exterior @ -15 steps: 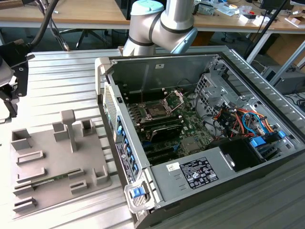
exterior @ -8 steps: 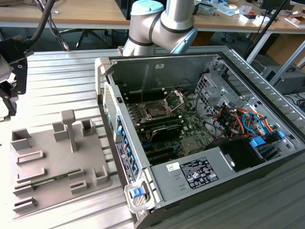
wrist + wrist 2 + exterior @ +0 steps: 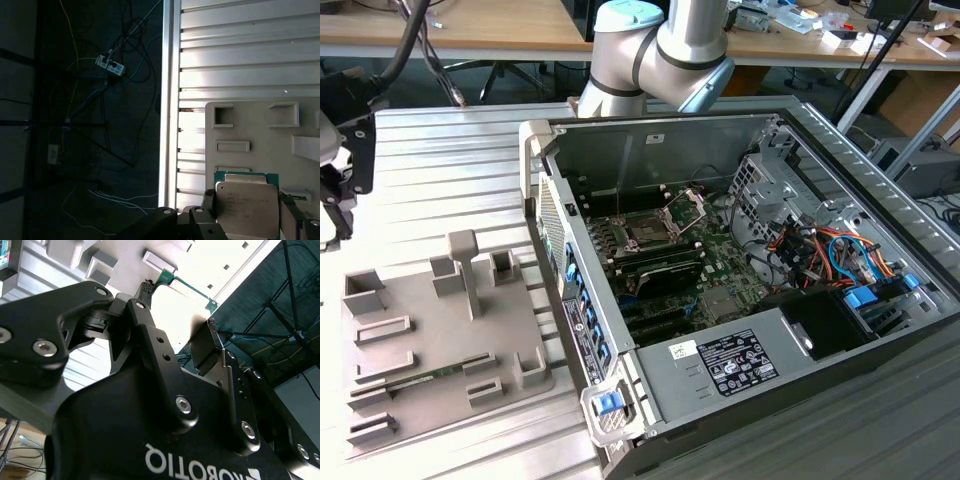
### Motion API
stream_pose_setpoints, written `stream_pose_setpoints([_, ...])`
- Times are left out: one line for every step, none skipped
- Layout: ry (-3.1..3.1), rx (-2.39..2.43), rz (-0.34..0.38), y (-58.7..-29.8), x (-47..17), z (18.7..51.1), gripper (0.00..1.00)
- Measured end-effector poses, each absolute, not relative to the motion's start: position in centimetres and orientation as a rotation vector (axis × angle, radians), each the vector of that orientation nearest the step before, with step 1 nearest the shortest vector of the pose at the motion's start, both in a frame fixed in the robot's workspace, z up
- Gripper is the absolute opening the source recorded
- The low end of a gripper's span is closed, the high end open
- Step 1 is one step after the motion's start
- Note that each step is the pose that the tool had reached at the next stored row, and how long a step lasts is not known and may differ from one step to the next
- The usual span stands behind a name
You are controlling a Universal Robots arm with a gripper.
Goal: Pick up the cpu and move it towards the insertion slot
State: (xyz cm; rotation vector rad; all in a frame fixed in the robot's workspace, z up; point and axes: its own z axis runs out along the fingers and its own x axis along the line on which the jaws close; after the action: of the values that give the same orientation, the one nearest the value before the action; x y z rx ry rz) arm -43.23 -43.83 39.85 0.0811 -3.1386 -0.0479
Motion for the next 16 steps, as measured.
stream_pose_setpoints([-3.139, 0.081, -0.048, -43.83, -43.22, 39.91, 0.55])
stream_pose_setpoints([-3.139, 0.081, -0.048, -43.83, -43.22, 39.96, 0.55])
stream_pose_setpoints([-3.139, 0.081, -0.048, -43.83, -43.22, 40.05, 0.55])
stream_pose_setpoints([-3.139, 0.081, -0.048, -43.83, -43.22, 40.09, 0.55])
stream_pose_setpoints([-3.139, 0.081, -0.048, -43.83, -43.23, 40.14, 0.55])
stream_pose_setpoints([-3.139, 0.081, -0.048, -43.83, -43.22, 40.24, 0.55])
stream_pose_setpoints([-3.139, 0.081, -0.048, -43.83, -43.22, 40.28, 0.55])
stream_pose_setpoints([-3.139, 0.081, -0.048, -43.83, -43.22, 40.32, 0.55])
stream_pose_setpoints([-3.139, 0.081, -0.048, -43.83, -43.23, 40.38, 0.55])
stream_pose_setpoints([-3.139, 0.081, -0.048, -43.83, -43.23, 40.42, 0.55])
stream_pose_setpoints([-3.139, 0.081, -0.048, -43.83, -43.23, 40.46, 0.55])
stream_pose_setpoints([-3.139, 0.081, -0.048, -43.83, -43.22, 40.50, 0.55])
stream_pose_setpoints([-3.139, 0.081, -0.048, -43.83, -43.23, 40.53, 0.55])
stream_pose_setpoints([-3.139, 0.081, -0.048, -43.83, -43.22, 40.57, 0.55])
stream_pose_setpoints([-3.139, 0.081, -0.048, -43.83, -43.23, 40.61, 0.55])
stream_pose_setpoints([-3.139, 0.081, -0.048, -43.83, -43.22, 40.64, 0.55])
